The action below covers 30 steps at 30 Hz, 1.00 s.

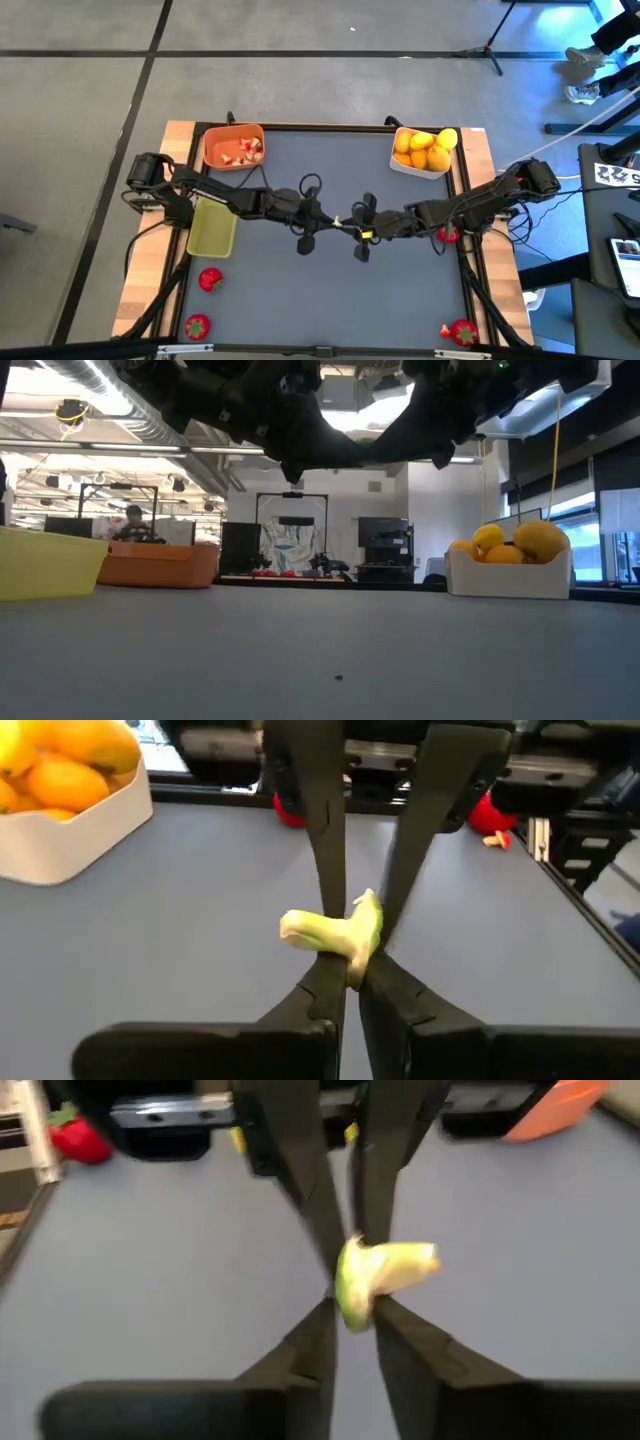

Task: Sort produce into baskets
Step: Put the green mushroom into the orange bin

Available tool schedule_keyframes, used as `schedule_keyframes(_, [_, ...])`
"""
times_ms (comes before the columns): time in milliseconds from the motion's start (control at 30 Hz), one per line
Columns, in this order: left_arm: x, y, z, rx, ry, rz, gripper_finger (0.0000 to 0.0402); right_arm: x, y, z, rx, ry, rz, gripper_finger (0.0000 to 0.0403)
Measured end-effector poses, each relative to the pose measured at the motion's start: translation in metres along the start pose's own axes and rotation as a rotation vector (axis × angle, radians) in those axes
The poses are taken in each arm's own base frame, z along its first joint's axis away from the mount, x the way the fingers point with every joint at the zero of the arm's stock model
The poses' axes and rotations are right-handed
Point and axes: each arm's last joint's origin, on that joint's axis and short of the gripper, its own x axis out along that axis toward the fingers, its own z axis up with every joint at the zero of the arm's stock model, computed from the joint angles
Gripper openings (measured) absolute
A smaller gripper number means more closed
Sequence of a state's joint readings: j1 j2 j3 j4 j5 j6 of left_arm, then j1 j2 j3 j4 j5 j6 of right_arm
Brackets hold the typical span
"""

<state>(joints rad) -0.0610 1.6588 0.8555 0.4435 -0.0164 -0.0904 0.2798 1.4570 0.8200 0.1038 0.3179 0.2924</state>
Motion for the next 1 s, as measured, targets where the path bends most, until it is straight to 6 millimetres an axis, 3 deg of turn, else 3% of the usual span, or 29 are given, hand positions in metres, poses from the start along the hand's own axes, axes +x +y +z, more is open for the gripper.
schedule_keyframes(300, [-0.004, 0.018, -0.006, -0.010, 0.104, 0.107, 0.0027, -0.006, 0.004, -0.006, 0.084, 0.134, 0.164, 0.0181])
schedule_keyframes(500, [-0.016, 0.025, -0.006, -0.011, 0.190, 0.147, 0.0028, -0.006, 0.001, -0.011, 0.071, 0.174, 0.129, 0.0206])
schedule_keyframes(767, [-0.060, 0.045, 0.001, -0.025, 0.361, 0.342, 0.0028, -0.004, -0.001, -0.017, 0.064, 0.221, 0.102, 0.0206])
schedule_keyframes(1000, [-0.105, 0.073, 0.000, -0.167, 0.518, 0.557, 0.0029, 0.017, 0.003, -0.024, 0.068, 0.178, 0.073, 0.0207])
